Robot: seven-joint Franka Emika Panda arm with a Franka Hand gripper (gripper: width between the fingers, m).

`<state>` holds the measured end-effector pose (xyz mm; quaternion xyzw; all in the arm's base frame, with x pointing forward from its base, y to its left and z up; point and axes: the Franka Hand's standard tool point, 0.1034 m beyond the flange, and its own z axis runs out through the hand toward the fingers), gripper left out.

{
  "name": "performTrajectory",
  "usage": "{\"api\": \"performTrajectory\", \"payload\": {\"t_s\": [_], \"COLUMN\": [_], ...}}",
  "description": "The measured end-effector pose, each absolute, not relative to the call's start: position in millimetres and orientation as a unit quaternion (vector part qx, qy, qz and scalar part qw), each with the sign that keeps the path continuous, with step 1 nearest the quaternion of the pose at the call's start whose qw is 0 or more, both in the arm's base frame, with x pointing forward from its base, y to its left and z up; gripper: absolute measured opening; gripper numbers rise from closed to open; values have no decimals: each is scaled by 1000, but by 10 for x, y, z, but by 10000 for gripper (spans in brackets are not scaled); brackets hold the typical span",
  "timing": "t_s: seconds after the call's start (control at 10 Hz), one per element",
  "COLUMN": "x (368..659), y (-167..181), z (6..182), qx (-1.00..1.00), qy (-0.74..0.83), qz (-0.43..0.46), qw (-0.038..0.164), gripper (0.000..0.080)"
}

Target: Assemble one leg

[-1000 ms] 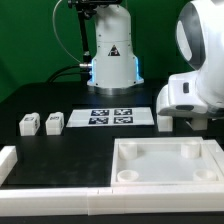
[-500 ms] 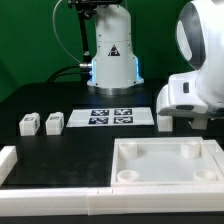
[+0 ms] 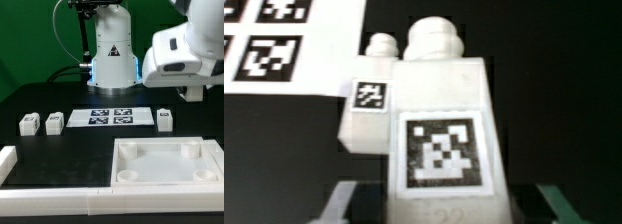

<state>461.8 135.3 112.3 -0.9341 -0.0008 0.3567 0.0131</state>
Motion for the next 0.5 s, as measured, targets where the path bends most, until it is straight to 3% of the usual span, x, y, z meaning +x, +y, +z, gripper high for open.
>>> {"api": "performTrajectory", "payload": {"t_s": [0.1,0.4,0.5], "x": [4675,4817,4971], "y": [1335,1376,1241], "z": [1264,1209,1111], "qx": [-937,-981,-987], "qy": [-1,-5,-33], "qz": [348,190,148], "qw": [13,31,50], "gripper": [294,294,294]}}
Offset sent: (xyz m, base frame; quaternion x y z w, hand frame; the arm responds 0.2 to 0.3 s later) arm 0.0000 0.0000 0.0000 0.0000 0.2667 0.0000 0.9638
